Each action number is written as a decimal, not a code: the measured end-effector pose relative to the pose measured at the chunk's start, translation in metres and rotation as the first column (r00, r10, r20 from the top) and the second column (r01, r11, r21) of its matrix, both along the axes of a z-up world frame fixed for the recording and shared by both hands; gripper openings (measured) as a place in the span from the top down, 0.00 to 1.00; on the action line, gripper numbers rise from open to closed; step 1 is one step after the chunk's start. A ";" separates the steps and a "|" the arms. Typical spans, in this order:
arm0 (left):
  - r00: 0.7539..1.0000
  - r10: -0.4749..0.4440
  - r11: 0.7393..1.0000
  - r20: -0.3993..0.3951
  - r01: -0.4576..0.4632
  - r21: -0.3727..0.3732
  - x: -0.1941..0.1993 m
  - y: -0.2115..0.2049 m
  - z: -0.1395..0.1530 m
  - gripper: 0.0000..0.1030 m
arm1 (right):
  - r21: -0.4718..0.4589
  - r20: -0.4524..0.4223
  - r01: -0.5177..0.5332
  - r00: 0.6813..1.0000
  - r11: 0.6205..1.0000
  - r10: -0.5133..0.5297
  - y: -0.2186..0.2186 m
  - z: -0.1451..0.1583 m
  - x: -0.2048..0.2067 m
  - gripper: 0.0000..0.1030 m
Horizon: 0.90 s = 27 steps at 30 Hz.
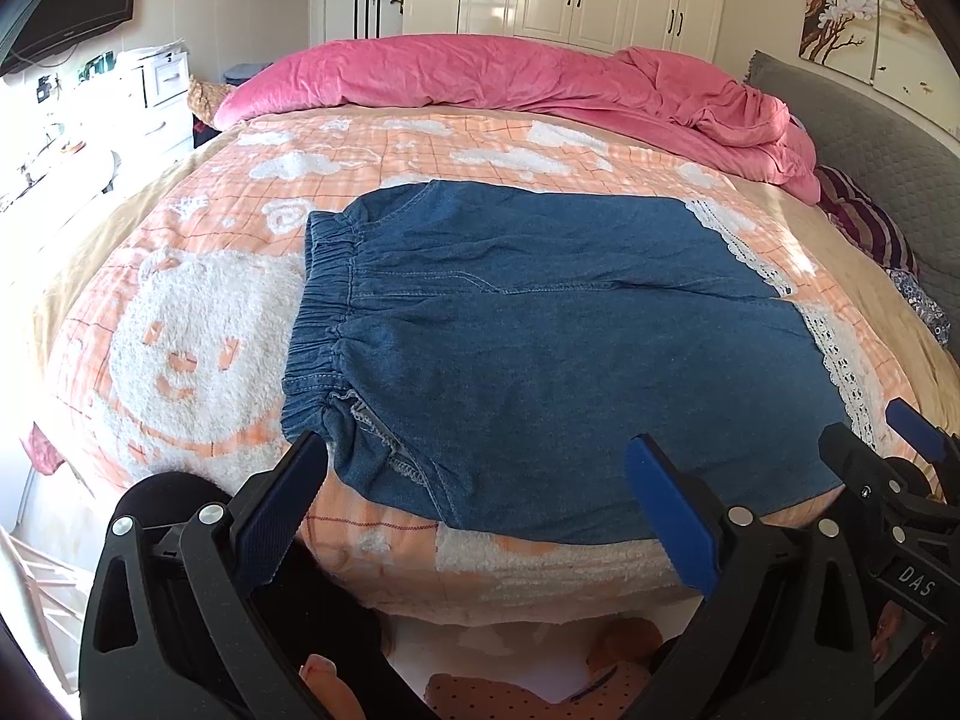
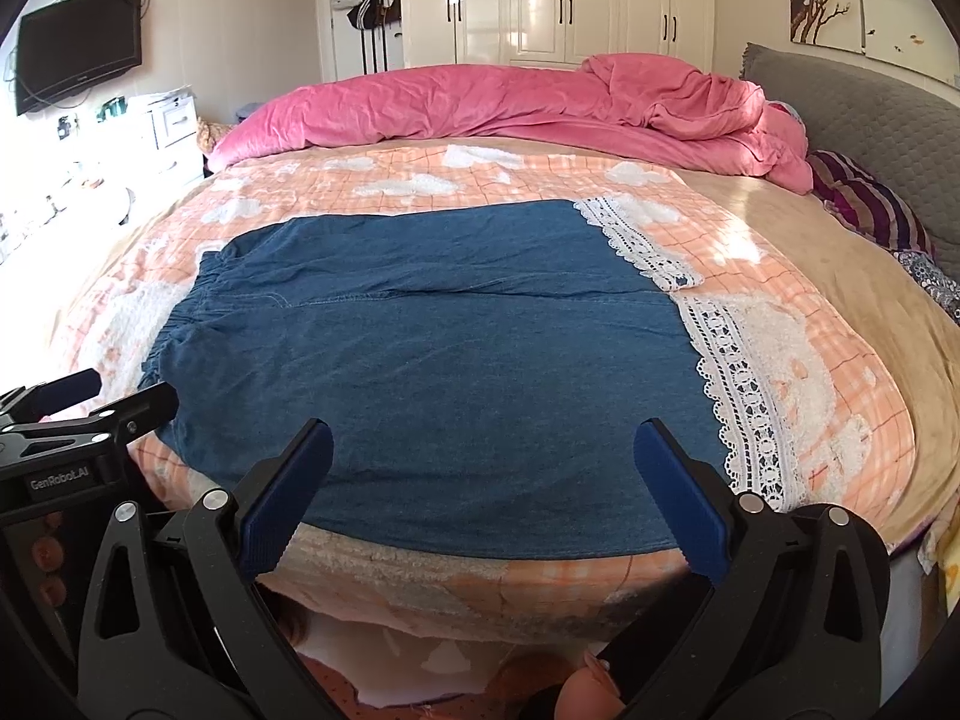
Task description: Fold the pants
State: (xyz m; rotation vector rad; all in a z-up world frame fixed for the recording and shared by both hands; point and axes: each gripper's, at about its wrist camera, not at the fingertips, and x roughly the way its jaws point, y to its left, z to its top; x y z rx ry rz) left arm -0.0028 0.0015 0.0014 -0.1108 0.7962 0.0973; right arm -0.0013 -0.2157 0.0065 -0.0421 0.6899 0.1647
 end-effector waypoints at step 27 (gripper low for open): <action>1.000 0.001 1.000 -0.001 -0.001 0.001 0.003 0.001 0.001 0.04 | -0.019 0.003 -0.003 1.000 1.000 0.004 0.005 -0.002 -0.001 0.08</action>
